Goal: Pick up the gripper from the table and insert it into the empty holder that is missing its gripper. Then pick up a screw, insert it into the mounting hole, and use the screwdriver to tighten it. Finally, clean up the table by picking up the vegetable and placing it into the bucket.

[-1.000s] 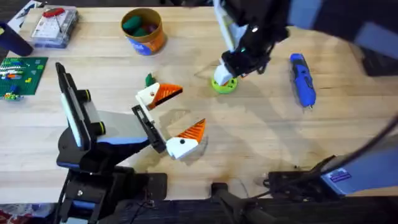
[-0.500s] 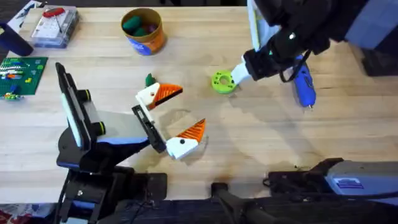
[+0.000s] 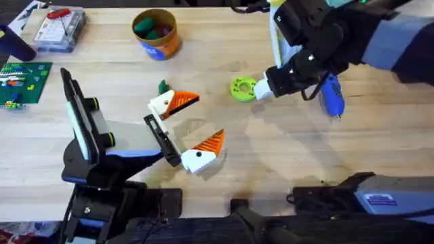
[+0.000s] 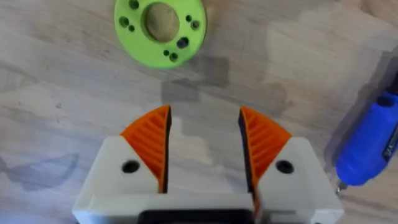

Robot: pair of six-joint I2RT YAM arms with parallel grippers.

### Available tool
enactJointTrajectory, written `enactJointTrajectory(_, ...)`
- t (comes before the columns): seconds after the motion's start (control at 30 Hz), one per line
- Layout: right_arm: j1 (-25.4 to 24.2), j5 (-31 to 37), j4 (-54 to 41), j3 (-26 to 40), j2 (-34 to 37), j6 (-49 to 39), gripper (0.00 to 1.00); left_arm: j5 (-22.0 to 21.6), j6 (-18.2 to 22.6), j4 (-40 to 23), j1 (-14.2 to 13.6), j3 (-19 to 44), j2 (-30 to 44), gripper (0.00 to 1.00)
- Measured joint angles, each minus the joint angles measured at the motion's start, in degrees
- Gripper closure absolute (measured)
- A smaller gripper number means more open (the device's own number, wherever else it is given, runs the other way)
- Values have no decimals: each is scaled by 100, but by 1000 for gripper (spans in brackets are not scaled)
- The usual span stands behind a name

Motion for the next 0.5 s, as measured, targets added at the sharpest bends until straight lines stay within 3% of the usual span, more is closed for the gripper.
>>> enactJointTrajectory(0.5, 0, 0, 1199, -500, 2, -34, 416, 0, 0, 0, 0, 0, 2, 9)
